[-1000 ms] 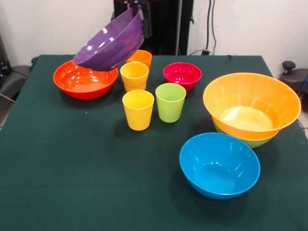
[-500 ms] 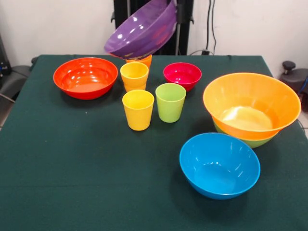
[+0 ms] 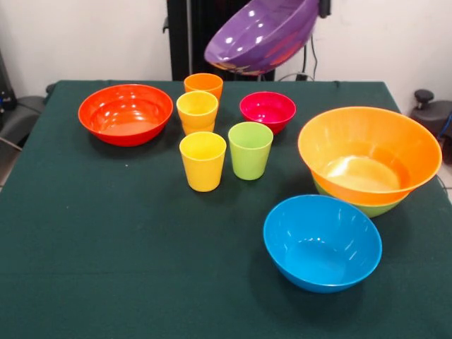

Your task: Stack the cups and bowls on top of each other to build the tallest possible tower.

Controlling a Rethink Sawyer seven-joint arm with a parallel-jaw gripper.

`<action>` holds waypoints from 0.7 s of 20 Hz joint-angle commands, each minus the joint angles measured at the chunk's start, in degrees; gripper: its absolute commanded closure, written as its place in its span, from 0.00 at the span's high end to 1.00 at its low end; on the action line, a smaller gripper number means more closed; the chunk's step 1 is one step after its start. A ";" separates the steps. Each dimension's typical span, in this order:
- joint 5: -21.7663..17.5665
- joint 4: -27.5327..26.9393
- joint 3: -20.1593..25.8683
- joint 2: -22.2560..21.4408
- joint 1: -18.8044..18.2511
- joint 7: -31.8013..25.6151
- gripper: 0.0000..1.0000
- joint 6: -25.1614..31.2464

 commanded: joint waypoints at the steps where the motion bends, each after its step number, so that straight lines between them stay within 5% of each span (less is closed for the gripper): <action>1: 0.76 2.71 -6.70 1.12 5.01 13.38 0.00 3.32; 14: -0.24 1.28 -11.89 4.95 10.64 15.99 0.00 -1.23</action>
